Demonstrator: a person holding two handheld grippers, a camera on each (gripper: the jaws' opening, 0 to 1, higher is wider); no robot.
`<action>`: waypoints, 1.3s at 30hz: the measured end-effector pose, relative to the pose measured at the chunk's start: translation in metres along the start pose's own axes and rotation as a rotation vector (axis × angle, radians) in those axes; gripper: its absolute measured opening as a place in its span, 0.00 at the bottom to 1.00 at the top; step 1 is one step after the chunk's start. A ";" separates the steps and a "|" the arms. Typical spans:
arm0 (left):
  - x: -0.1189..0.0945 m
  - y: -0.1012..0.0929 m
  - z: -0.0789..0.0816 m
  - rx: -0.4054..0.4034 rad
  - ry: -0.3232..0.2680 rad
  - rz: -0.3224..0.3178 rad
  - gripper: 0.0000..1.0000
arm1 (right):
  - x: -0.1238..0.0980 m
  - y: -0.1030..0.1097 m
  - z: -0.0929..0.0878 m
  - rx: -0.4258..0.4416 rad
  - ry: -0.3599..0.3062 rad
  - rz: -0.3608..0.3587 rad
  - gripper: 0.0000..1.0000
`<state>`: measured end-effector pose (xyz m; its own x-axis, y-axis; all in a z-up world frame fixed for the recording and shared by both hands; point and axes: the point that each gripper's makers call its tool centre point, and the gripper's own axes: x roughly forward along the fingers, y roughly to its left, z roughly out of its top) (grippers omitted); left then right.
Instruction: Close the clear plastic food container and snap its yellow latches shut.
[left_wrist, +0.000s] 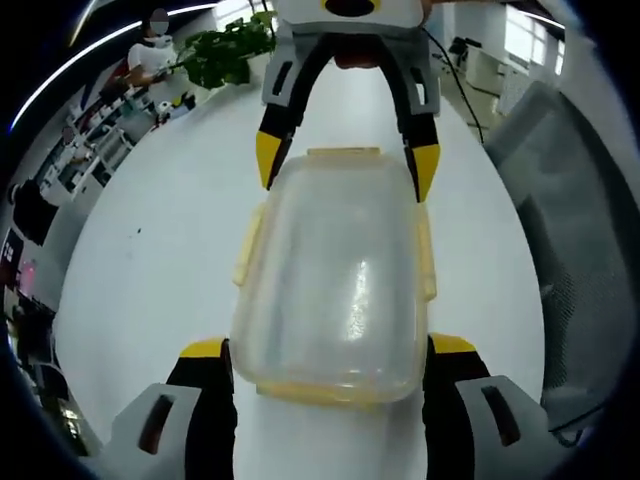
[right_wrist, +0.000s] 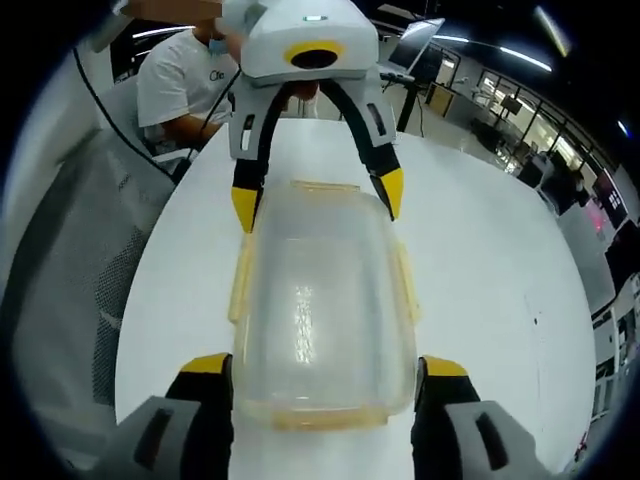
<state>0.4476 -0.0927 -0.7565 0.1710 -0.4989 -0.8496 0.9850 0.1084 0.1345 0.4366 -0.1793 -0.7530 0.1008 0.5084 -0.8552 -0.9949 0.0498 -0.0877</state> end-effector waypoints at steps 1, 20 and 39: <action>0.001 0.005 0.001 0.001 0.000 0.001 0.75 | 0.000 -0.004 0.000 -0.001 0.002 0.001 0.73; 0.011 0.054 0.006 0.004 0.003 0.003 0.74 | 0.004 -0.052 -0.004 -0.006 0.013 0.032 0.74; 0.001 0.057 0.017 -0.073 -0.037 0.047 0.99 | -0.005 -0.053 0.000 0.065 0.013 -0.028 0.99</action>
<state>0.5041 -0.1015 -0.7410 0.2192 -0.5230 -0.8236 0.9715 0.1946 0.1350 0.4887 -0.1842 -0.7443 0.1283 0.4945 -0.8597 -0.9897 0.1195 -0.0789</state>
